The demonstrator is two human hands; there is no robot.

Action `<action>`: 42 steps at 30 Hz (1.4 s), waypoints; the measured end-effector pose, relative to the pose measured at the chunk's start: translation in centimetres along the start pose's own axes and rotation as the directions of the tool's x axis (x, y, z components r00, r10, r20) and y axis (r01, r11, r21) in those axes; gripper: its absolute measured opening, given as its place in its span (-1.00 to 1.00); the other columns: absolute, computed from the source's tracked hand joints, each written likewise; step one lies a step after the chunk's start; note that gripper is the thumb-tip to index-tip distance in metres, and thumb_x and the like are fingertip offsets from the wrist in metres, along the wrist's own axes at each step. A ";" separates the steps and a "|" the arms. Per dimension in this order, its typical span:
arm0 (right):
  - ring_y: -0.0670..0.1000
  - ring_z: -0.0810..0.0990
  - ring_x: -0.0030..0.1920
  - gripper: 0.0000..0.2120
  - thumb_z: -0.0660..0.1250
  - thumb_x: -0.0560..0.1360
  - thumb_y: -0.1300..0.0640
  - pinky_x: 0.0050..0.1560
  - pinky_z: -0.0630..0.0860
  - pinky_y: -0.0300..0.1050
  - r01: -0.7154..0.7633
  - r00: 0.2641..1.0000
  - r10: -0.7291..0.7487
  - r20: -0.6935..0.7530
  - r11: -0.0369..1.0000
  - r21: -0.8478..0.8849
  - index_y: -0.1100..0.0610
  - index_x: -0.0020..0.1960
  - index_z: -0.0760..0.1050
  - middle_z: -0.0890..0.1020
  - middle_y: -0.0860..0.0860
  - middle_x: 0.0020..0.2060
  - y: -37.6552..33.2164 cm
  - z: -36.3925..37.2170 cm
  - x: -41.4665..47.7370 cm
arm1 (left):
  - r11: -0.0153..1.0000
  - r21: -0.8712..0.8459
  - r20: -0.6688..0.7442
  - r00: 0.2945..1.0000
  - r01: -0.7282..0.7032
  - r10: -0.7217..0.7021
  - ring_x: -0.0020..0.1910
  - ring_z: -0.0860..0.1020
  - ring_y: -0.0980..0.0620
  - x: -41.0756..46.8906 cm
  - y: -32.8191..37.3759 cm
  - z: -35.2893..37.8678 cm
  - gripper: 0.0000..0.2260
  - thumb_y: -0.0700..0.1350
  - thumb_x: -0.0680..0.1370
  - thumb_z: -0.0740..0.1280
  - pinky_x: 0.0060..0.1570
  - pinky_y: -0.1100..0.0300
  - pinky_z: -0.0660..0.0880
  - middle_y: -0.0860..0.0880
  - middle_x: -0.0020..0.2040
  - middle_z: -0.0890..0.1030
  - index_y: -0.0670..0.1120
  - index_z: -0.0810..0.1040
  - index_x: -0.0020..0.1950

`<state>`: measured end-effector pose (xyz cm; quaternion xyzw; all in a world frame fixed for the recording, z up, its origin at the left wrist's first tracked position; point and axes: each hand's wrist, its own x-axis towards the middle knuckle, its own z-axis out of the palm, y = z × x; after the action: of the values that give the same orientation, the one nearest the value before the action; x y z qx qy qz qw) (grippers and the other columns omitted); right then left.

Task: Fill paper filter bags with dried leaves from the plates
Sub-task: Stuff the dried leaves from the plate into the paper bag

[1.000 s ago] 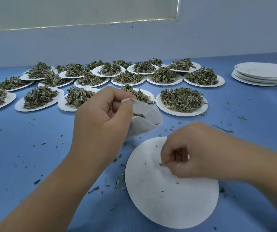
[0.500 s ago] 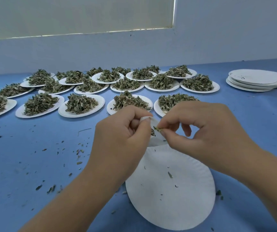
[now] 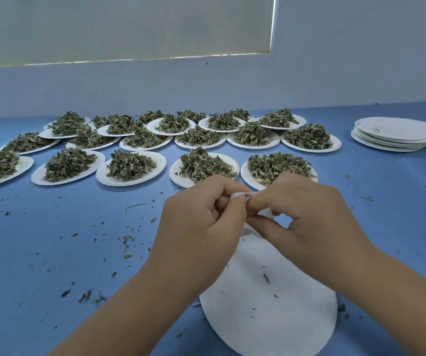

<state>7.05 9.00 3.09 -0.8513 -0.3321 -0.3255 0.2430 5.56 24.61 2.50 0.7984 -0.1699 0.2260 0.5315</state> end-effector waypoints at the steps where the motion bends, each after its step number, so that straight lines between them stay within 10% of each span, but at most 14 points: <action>1: -0.07 0.43 -0.29 -0.95 0.44 0.35 0.13 -0.30 0.39 -0.25 -0.013 1.000 0.013 -0.007 1.000 0.022 0.03 -0.25 0.58 0.47 -0.20 -0.37 0.1 0.0 0.0 | 1.000 0.002 -0.003 1.000 -0.005 0.005 -0.54 0.30 0.17 0.0 0.0 0.0 -0.86 -0.10 0.50 0.30 -0.50 0.44 0.23 -0.04 -0.47 0.45 0.06 0.63 -0.18; 6: -0.19 0.38 -0.22 -0.74 0.47 0.35 -0.01 -0.22 0.32 -0.42 -0.258 0.965 0.262 -0.006 0.953 0.156 -0.03 -0.19 0.37 0.41 -0.17 -0.25 0.3 0.6 0.0 | 1.000 0.002 -0.027 1.000 0.006 -0.006 -0.53 0.34 0.19 0.0 0.1 0.0 -0.87 -0.11 0.50 0.31 -0.49 0.47 0.22 0.08 -0.48 0.44 0.08 0.62 -0.15; 11: -0.15 0.48 -0.47 -0.89 0.39 0.37 -0.06 -0.47 0.41 -0.34 -0.624 0.780 0.450 0.435 0.607 0.492 -0.10 -0.13 0.51 0.56 -0.10 -0.22 0.4 0.9 0.3 | 0.999 0.015 0.032 0.999 -0.032 0.031 -0.50 0.36 0.19 -0.2 0.5 0.0 -0.87 -0.07 0.47 0.28 -0.46 0.47 0.22 0.08 -0.47 0.43 0.12 0.61 -0.12; 19: -0.17 0.37 -0.56 -0.87 0.34 0.24 0.10 -0.55 0.28 -0.34 -0.662 0.749 0.539 0.386 0.586 0.467 0.03 -0.37 0.38 0.44 -0.17 -0.56 0.5 2.4 0.7 | 0.987 0.095 0.061 0.990 -0.132 0.126 -0.47 0.38 0.25 -0.7 0.9 0.5 -0.87 -0.16 0.48 0.31 -0.42 0.51 0.23 0.18 -0.47 0.41 -0.01 0.65 -0.14; 27: 0.02 0.61 -0.27 -0.76 0.41 0.40 0.18 -0.23 0.53 -0.19 -0.693 0.718 0.332 0.612 0.259 0.672 0.20 0.05 0.56 0.64 0.08 -0.20 0.8 1.1 0.0 | 0.998 -0.019 -0.011 0.999 -0.054 0.053 -0.46 0.53 0.13 -0.4 0.9 0.1 -0.85 -0.12 0.49 0.27 -0.49 0.32 0.40 0.08 -0.42 0.58 0.07 0.62 -0.14; 37: -0.09 0.33 -0.55 -0.86 0.32 0.16 0.12 -0.53 0.27 -0.26 -0.665 0.727 0.551 0.410 0.416 0.621 0.09 -0.33 0.37 0.41 -0.09 -0.57 0.2 2.3 0.4 | 0.983 0.071 0.062 0.985 -0.168 0.164 -0.52 0.34 0.27 -0.8 1.0 0.8 -0.85 -0.19 0.46 0.31 -0.45 0.53 0.20 0.23 -0.50 0.40 0.06 0.61 -0.16; 42: -0.01 0.63 -0.25 -0.76 0.41 0.35 -0.03 -0.26 0.56 -0.15 -0.624 0.772 0.380 0.510 0.297 0.723 0.05 -0.04 0.56 0.66 0.01 -0.22 0.2 1.9 0.0 | 0.986 0.075 -0.053 0.987 -0.147 0.151 -0.58 0.38 0.27 -0.2 0.9 -0.3 -0.80 -0.21 0.47 0.30 -0.52 0.53 0.23 0.23 -0.51 0.49 0.08 0.62 -0.18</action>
<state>7.94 10.05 1.75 -0.7000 -0.1888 0.0876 0.6831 4.88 24.56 3.18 0.7951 -0.2054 0.2941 0.4891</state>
